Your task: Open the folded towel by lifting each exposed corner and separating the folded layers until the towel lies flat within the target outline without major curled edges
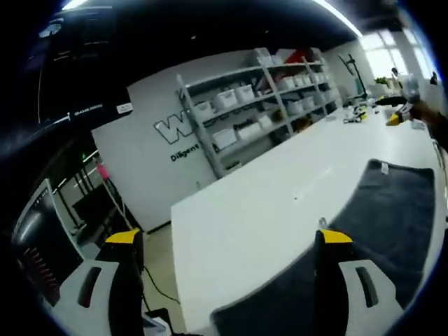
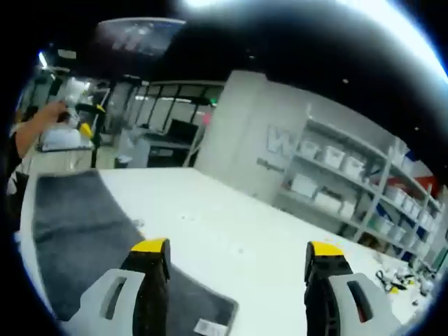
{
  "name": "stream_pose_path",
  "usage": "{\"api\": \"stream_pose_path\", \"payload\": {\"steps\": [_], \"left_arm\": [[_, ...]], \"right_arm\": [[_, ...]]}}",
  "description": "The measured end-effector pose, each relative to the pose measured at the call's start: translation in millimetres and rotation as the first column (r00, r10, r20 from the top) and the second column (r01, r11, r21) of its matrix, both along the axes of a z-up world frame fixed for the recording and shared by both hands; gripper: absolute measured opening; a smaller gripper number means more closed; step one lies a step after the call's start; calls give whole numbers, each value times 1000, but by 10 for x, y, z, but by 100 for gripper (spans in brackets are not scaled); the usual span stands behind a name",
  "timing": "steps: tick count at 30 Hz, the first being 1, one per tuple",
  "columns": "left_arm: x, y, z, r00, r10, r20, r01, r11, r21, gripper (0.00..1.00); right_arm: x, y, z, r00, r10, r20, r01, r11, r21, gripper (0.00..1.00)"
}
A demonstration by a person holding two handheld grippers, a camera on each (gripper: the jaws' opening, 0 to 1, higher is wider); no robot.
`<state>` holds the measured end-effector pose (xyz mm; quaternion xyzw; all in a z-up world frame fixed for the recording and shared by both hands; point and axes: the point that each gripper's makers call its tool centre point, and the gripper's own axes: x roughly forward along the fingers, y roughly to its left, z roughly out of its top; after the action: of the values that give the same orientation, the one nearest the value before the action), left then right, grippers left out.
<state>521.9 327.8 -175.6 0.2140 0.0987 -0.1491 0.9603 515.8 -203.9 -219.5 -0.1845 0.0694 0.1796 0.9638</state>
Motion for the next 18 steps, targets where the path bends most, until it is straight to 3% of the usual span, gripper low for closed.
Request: {"api": "stream_pose_path", "payload": {"steps": [2, 4, 8, 18], "left_arm": [[-3, -8, -52, 1000, -1, -4, 1, 1000, -5, 100], [3, 36, -93, 1000, 29, 4, -29, 1000, -2, 100], [7, 97, -144, 999, 48, 6, -48, 999, -4, 100], [-14, 125, -265, 999, 52, -13, -52, 998, -23, 100]], "right_arm": [[92, -152, -227, 999, -40, -24, 40, 999, 15, 66], [158, -281, -564, 991, -71, -112, 76, 996, 39, 55], [229, -473, -1048, 972, -107, -208, 123, 990, 66, 42], [172, -364, -1392, 967, -113, -229, 119, 993, 12, 34]]}}
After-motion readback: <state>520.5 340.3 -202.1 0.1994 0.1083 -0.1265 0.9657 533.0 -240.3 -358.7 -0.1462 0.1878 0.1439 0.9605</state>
